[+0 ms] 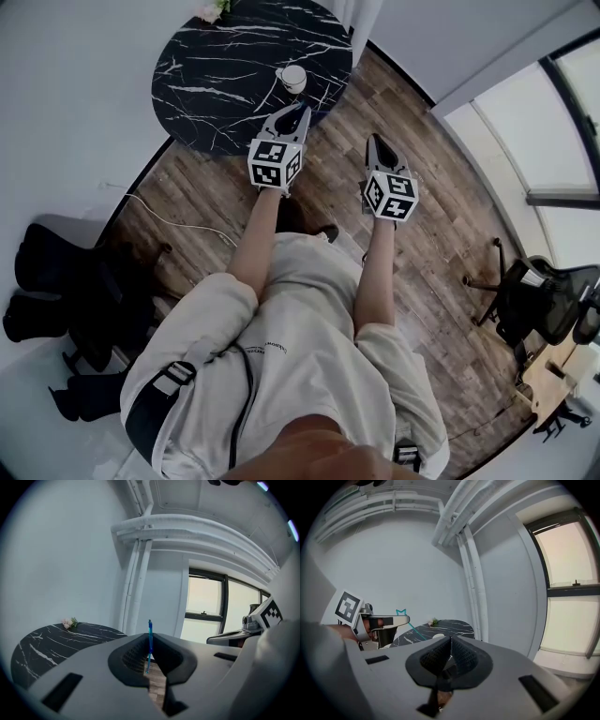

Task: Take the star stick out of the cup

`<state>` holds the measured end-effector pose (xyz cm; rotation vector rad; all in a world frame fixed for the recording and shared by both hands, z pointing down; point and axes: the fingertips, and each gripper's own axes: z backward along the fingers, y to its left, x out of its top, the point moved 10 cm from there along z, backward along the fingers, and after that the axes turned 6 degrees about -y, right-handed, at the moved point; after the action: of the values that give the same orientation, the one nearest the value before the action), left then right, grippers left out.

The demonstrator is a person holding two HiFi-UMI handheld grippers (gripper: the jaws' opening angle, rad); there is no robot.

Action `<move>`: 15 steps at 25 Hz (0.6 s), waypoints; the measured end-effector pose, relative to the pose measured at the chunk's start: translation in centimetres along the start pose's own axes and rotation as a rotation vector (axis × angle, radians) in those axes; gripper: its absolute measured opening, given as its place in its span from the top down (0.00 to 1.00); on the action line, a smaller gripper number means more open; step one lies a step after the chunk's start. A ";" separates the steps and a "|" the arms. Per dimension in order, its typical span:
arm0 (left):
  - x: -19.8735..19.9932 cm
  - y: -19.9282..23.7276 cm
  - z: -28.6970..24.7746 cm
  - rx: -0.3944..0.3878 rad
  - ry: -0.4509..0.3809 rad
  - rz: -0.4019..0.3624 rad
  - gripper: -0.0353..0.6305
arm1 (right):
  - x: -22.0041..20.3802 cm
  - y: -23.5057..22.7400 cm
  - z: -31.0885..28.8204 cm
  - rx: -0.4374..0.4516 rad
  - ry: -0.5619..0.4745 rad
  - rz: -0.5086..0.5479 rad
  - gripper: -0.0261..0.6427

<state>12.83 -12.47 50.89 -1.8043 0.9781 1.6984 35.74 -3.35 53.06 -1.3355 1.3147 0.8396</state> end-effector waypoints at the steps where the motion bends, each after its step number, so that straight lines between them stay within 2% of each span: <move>1: -0.1 -0.1 0.0 -0.001 0.002 -0.001 0.90 | -0.1 0.0 0.0 0.000 0.001 -0.002 0.91; 15: -0.6 -1.2 -0.3 -0.024 0.017 -0.003 0.90 | -0.5 -0.7 1.0 -0.014 0.007 -0.013 0.91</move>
<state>13.97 -11.86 51.36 -1.8375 0.9655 1.7021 36.53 -2.38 53.50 -1.3576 1.3071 0.8373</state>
